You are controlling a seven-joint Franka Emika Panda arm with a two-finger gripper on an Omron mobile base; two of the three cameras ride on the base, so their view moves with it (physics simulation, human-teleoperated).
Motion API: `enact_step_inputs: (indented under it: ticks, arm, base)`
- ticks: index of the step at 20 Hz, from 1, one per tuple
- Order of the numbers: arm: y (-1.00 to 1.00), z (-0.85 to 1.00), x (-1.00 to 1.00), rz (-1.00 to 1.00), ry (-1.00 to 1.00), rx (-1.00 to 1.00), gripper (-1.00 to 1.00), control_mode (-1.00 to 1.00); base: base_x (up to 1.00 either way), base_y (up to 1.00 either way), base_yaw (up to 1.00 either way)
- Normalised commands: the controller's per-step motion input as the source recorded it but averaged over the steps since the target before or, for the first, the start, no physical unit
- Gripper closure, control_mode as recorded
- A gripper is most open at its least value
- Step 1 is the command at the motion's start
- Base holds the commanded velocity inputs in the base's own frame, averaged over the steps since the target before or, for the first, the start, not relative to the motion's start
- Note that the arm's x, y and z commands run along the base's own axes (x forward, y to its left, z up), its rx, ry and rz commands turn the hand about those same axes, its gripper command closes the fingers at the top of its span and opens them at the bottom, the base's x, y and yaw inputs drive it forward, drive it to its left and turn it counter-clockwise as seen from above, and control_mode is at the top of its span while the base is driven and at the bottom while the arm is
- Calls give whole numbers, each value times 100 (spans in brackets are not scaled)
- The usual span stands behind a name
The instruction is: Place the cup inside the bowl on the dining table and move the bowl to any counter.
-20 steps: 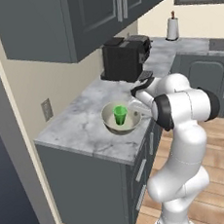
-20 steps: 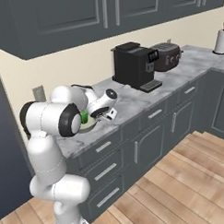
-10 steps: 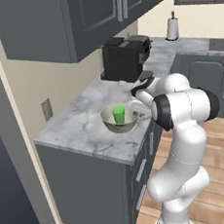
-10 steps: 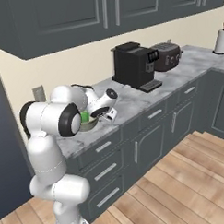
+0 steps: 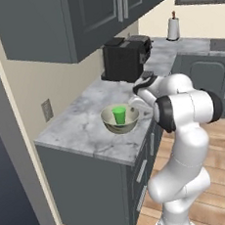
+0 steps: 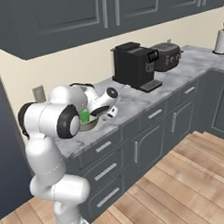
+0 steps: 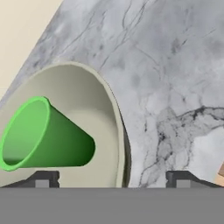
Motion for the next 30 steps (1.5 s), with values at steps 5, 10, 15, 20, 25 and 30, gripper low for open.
enact_step_inputs:
  ticks: [5, 10, 15, 20, 25, 30]
  arm:
    - [-33, 7, -1, 0, -14, 0, -100, -100]
    - [-59, 0, -12, 0, -13, 0, -100, -100]
    - [-55, 13, -23, 0, -14, 0, -100, -100]
    - [-29, 35, -52, 0, -6, -2, -100, -100]
    - [-10, 42, -70, 0, -1, -5, -100, -100]
    - [0, 36, -65, 0, 0, -10, -100, -100]
  base:
    - [0, 0, 0]
    - [0, 0, 0]
    - [0, 0, 0]
    - [0, 0, 0]
    - [0, 0, 0]
    - [0, 0, 0]
